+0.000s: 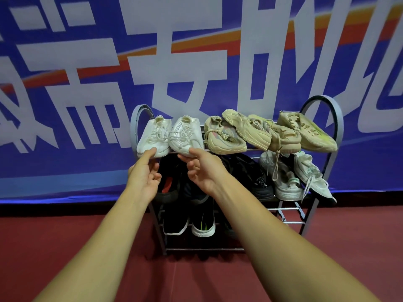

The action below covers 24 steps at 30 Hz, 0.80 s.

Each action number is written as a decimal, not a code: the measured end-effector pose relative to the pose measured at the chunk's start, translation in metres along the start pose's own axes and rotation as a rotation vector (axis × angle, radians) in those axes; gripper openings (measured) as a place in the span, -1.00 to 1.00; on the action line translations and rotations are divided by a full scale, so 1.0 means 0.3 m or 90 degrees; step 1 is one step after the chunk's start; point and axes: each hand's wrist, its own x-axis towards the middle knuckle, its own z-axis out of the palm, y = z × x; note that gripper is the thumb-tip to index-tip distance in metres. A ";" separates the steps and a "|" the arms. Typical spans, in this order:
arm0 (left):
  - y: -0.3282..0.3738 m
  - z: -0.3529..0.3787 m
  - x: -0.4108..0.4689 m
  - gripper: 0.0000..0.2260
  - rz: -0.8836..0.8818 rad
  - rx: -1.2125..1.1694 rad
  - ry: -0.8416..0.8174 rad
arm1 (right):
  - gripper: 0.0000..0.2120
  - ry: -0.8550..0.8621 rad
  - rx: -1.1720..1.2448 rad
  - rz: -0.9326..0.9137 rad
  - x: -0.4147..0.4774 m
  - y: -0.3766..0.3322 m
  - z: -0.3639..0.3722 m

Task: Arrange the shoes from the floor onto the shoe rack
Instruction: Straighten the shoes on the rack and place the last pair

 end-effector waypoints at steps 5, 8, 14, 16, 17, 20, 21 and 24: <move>-0.014 0.031 -0.024 -0.83 0.005 0.020 0.004 | -0.83 0.028 -0.059 -0.020 0.006 0.021 -0.018; -0.043 0.064 -0.047 -0.86 -0.014 0.026 -0.008 | -0.77 0.082 -0.085 -0.039 -0.016 0.008 -0.044; -0.107 0.130 -0.077 -0.57 -0.070 0.050 -0.078 | -0.62 0.240 -0.071 -0.120 -0.056 -0.065 -0.165; -0.119 0.146 -0.085 -0.53 -0.082 0.044 -0.096 | -0.65 0.281 -0.060 -0.148 -0.053 -0.102 -0.204; -0.123 0.155 -0.090 -0.55 -0.088 0.039 -0.108 | -0.69 0.285 -0.055 -0.152 -0.053 -0.115 -0.219; -0.132 0.182 -0.104 -0.72 -0.086 0.030 -0.143 | -0.84 0.253 -0.025 -0.137 -0.058 -0.132 -0.232; -0.131 0.191 -0.106 -0.77 -0.076 0.027 -0.142 | -0.89 0.235 -0.005 -0.133 -0.057 -0.136 -0.224; -0.115 0.209 -0.099 -0.87 -0.039 -0.005 -0.120 | -0.90 0.203 0.031 -0.132 -0.046 -0.144 -0.193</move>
